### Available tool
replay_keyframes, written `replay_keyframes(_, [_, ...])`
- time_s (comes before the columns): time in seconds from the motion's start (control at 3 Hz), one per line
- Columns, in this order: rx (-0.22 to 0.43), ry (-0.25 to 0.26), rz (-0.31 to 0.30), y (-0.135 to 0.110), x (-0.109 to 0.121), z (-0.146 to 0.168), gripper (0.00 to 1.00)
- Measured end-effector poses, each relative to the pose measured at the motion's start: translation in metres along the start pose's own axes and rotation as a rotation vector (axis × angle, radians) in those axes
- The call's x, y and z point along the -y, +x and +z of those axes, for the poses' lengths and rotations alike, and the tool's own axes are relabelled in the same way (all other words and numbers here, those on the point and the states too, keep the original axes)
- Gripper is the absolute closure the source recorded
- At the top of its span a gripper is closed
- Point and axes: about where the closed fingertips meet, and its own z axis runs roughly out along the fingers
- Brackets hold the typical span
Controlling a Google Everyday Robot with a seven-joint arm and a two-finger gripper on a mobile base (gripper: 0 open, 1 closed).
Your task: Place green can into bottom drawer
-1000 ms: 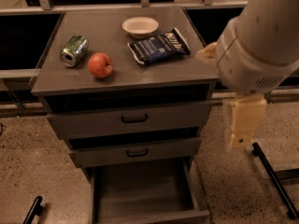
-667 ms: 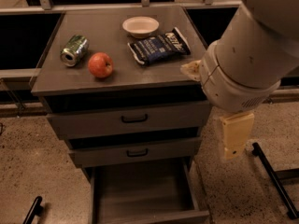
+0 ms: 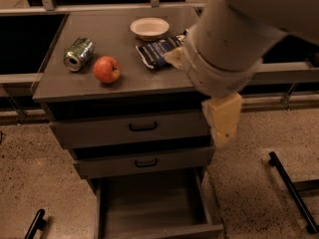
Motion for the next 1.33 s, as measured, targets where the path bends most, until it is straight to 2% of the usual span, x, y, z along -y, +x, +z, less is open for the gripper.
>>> replay_keyframes(0.33, [-0.037,0.051,-0.348,-0.021,0.087,0.045,0.0])
replay_keyframes(0.67, [-0.036,0.061,-0.592,-0.05,0.126,0.071,0.0])
replay_keyframes(1.0, [-0.039,0.065,-0.626,-0.053,0.127,0.07,0.0])
replay_keyframes(1.33, [-0.038,0.061,-0.634,-0.051,0.131,0.07,0.0])
